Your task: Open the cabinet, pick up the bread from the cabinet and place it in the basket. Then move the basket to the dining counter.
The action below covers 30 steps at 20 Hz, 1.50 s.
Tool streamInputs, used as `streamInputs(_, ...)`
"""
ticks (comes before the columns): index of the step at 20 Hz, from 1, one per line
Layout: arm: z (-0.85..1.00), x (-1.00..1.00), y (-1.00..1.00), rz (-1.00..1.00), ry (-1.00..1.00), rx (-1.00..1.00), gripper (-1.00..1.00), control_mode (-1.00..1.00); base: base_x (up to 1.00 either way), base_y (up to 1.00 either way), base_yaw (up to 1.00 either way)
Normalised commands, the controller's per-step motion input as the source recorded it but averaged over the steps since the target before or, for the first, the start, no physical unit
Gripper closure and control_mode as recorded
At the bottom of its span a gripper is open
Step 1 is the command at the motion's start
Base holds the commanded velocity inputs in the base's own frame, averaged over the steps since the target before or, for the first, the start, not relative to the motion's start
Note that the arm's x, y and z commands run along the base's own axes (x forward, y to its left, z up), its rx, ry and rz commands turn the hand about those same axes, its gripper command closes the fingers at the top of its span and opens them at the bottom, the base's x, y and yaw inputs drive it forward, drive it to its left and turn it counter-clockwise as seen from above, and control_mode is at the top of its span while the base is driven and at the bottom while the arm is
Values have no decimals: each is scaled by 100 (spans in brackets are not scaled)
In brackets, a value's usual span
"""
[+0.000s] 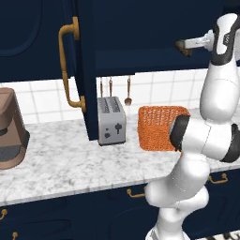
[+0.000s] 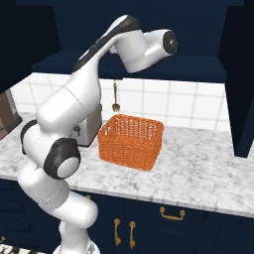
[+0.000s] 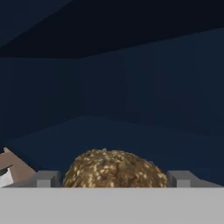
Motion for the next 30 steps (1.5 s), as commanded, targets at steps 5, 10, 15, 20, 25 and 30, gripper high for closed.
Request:
streamInputs(5,19,-100,32,-8,0,0,100,-100,0,0,0)
streamInputs(10,4,-100,18,-9,0,0,100,-100,0,0,0)
streamInputs(15,-1,-100,2,-6,0,0,100,-100,0,0,0)
streamInputs(20,-46,-80,6,-3,5,0,100,-100,0,0,0)
streamInputs(25,-97,-17,9,0,16,-3,100,-100,0,0,0)
streamInputs(30,-90,6,5,0,18,-1,100,-100,0,0,0)
